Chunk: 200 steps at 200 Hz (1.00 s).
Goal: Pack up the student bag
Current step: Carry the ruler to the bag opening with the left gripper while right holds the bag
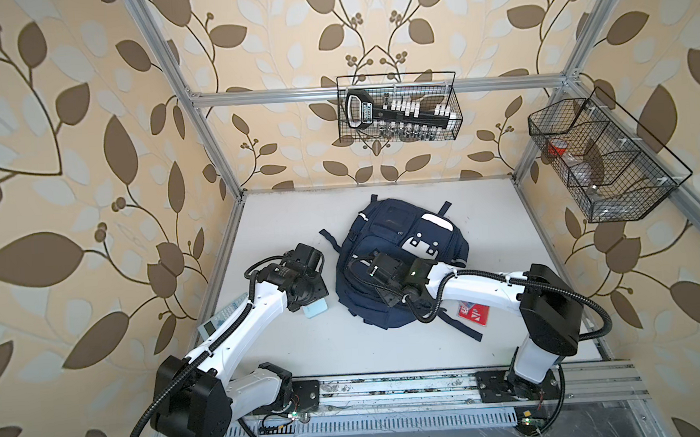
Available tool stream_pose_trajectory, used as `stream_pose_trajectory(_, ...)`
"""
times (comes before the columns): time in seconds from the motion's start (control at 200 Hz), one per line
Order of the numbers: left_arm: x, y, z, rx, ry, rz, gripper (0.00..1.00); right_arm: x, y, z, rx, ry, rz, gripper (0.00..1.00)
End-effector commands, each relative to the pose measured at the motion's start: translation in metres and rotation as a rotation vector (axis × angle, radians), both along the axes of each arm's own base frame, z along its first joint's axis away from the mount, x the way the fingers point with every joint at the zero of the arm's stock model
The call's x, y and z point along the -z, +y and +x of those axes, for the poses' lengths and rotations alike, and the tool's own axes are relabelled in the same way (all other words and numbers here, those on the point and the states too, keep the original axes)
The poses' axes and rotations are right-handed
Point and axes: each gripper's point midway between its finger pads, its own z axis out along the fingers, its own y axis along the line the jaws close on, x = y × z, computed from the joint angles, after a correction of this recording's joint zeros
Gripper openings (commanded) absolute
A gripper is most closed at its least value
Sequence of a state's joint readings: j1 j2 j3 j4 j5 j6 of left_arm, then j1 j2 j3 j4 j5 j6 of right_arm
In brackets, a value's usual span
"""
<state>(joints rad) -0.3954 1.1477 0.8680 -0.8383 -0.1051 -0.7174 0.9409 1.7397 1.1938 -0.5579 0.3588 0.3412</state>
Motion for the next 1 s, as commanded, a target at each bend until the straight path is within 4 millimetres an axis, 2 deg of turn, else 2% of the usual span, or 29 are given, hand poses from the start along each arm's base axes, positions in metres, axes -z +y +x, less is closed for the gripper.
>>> stream_pose_trajectory(0.0, -0.024, -0.004, -0.002, 0.060, -0.061, 0.002, 0.00, 0.016, -0.015, 0.010, 0.060, -0.010, -0.044, 0.52)
stream_pose_trajectory(0.045, -0.028, -0.007, -0.002, 0.075, -0.070, -0.005, 0.00, 0.016, -0.018, 0.014, 0.074, -0.008, -0.042, 0.44)
stream_pose_trajectory(0.09, -0.031, -0.011, -0.002, 0.094, -0.077, -0.016, 0.00, 0.013, -0.021, 0.018, 0.085, -0.011, -0.033, 0.30)
stream_pose_trajectory(0.155, -0.034, -0.017, -0.003, 0.125, -0.084, -0.025, 0.00, -0.001, -0.020, 0.025, 0.089, -0.031, -0.008, 0.12)
stream_pose_trajectory(0.22, -0.038, -0.026, -0.002, 0.170, -0.097, -0.034, 0.00, -0.021, -0.017, 0.031, 0.092, -0.051, 0.021, 0.00)
stream_pose_trajectory(0.295, -0.047, -0.044, -0.001, 0.251, -0.129, -0.052, 0.00, -0.051, -0.012, 0.037, 0.096, -0.072, 0.053, 0.00)
stream_pose_trajectory(0.47, -0.079, -0.101, -0.009, 0.489, -0.254, -0.135, 0.00, -0.142, 0.006, 0.050, 0.086, -0.154, 0.193, 0.00)
stream_pose_trajectory(0.56, -0.086, -0.121, -0.016, 0.563, -0.286, -0.174, 0.00, -0.175, 0.012, 0.059, 0.084, -0.176, 0.237, 0.00)
stream_pose_trajectory(0.62, -0.088, -0.136, -0.023, 0.626, -0.294, -0.215, 0.00, -0.184, 0.015, 0.065, 0.083, -0.174, 0.245, 0.00)
stream_pose_trajectory(0.73, -0.084, -0.157, -0.039, 0.749, -0.301, -0.226, 0.00, -0.190, 0.017, 0.077, 0.086, -0.160, 0.265, 0.00)
stream_pose_trajectory(0.845, -0.065, -0.162, -0.050, 0.788, -0.254, -0.220, 0.00, -0.194, 0.015, 0.086, 0.100, -0.132, 0.317, 0.00)
stream_pose_trajectory(0.995, -0.043, -0.163, -0.055, 0.785, -0.189, -0.197, 0.00, -0.196, 0.020, 0.088, 0.085, -0.113, 0.350, 0.00)
